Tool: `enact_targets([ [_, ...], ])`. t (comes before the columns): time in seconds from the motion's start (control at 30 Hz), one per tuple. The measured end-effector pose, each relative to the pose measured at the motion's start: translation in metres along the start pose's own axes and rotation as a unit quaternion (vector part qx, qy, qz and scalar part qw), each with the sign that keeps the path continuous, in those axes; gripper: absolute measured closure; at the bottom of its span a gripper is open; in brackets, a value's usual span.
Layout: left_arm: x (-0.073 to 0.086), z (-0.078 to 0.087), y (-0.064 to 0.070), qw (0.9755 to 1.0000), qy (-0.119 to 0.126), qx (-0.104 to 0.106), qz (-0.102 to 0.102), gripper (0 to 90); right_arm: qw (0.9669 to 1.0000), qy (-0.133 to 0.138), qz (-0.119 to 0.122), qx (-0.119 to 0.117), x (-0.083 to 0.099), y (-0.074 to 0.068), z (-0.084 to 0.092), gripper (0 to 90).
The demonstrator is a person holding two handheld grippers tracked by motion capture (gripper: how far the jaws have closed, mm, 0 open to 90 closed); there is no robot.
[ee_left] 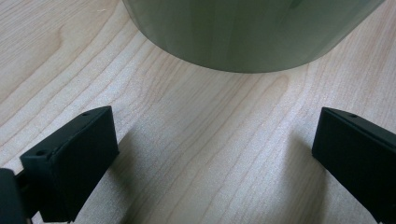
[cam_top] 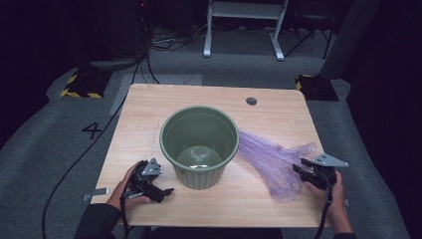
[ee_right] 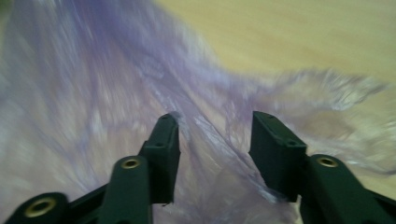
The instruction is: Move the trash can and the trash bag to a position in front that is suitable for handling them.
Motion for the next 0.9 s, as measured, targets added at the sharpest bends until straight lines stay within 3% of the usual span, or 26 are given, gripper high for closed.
enact_targets([
  [0.03,0.0,0.0,0.0,1.0,0.0,0.0,0.0,0.0,0.9998,0.016,0.003,0.009,-0.007,0.0,0.008,50.3],
  [0.13,0.0,0.0,0.0,1.0,0.0,-0.001,0.001,0.0,0.9997,0.026,0.003,0.004,-0.012,-0.004,0.013,48.9],
  [0.17,0.0,0.0,0.0,1.0,0.0,-0.001,0.001,0.0,0.9995,0.031,0.004,-0.012,-0.014,-0.011,0.016,51.1],
  [0.2,0.0,0.0,0.0,1.0,0.0,-0.001,0.0,0.0,0.9995,0.031,0.004,-0.012,-0.014,-0.011,0.016,51.1],
  [0.27,0.0,0.0,0.0,1.0,-0.001,-0.001,0.0,0.1,0.9991,0.029,0.013,-0.028,-0.013,-0.025,0.022,52.6],
  [0.3,0.0,0.0,0.0,1.0,-0.001,-0.001,0.0,0.1,0.9991,0.029,0.013,-0.028,-0.013,-0.025,0.022,52.6],
  [0.37,0.0,0.0,0.0,1.0,0.0,-0.001,0.001,0.1,0.9983,0.025,0.029,-0.045,-0.009,-0.043,0.031,53.0],
  [0.43,0.0,0.0,0.0,1.0,0.0,-0.001,0.001,0.1,0.9981,0.026,0.036,-0.044,-0.009,-0.049,0.038,52.3],
  [0.6,0.0,0.0,0.0,1.0,0.0,-0.001,0.001,0.0,0.9977,0.054,0.022,-0.034,-0.019,-0.049,0.053,48.4],
  [0.7,0.0,0.0,0.0,1.0,0.0,0.0,0.001,0.0,0.9977,0.052,0.021,-0.039,-0.021,-0.052,0.054,44.9],
  [0.9,0.0,0.0,0.0,1.0,0.0,0.0,0.001,0.0,0.9959,0.036,0.033,-0.077,-0.018,-0.07,0.045,39.9],
])
Point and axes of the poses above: each handheld gripper's, and its own axes: z roughly backward along the jaws, x roughly out of its underside, y roughly to its right, the point moved 6 cm from there along -z, roughly forward along the jaws, and after that the axes turned 4 degrees about -x, right-handed, at the moved point
